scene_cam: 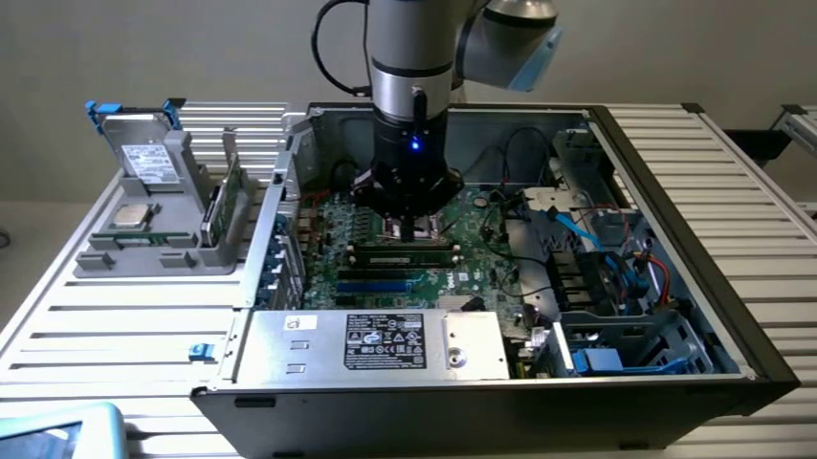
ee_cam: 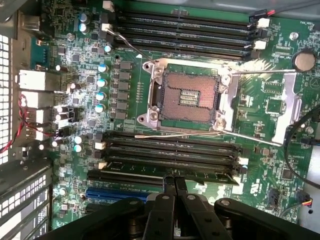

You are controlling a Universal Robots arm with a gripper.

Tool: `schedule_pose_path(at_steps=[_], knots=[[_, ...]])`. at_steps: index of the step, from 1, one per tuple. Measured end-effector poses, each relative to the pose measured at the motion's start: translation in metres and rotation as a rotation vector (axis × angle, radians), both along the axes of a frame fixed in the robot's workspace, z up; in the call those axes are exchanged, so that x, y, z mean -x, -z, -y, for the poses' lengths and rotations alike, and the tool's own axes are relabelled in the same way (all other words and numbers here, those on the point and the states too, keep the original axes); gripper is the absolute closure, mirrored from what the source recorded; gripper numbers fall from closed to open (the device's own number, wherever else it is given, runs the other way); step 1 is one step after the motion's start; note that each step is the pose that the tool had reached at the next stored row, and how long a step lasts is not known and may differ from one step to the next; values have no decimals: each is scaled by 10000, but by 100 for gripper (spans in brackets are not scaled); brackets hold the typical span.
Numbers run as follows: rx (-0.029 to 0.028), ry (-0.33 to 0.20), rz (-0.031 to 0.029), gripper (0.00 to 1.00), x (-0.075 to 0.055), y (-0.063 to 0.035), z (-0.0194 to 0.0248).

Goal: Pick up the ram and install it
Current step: 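Press down the ram until it locks into place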

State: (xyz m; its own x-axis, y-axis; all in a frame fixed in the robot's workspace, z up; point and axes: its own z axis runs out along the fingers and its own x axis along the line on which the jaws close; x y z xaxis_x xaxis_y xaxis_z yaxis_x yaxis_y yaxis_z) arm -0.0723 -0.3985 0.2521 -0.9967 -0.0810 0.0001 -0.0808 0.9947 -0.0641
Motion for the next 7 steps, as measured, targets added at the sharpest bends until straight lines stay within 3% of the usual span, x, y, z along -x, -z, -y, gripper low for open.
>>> schedule_pose_path(at_steps=[7], knots=[[0,121,23,89,0,0,-1]])
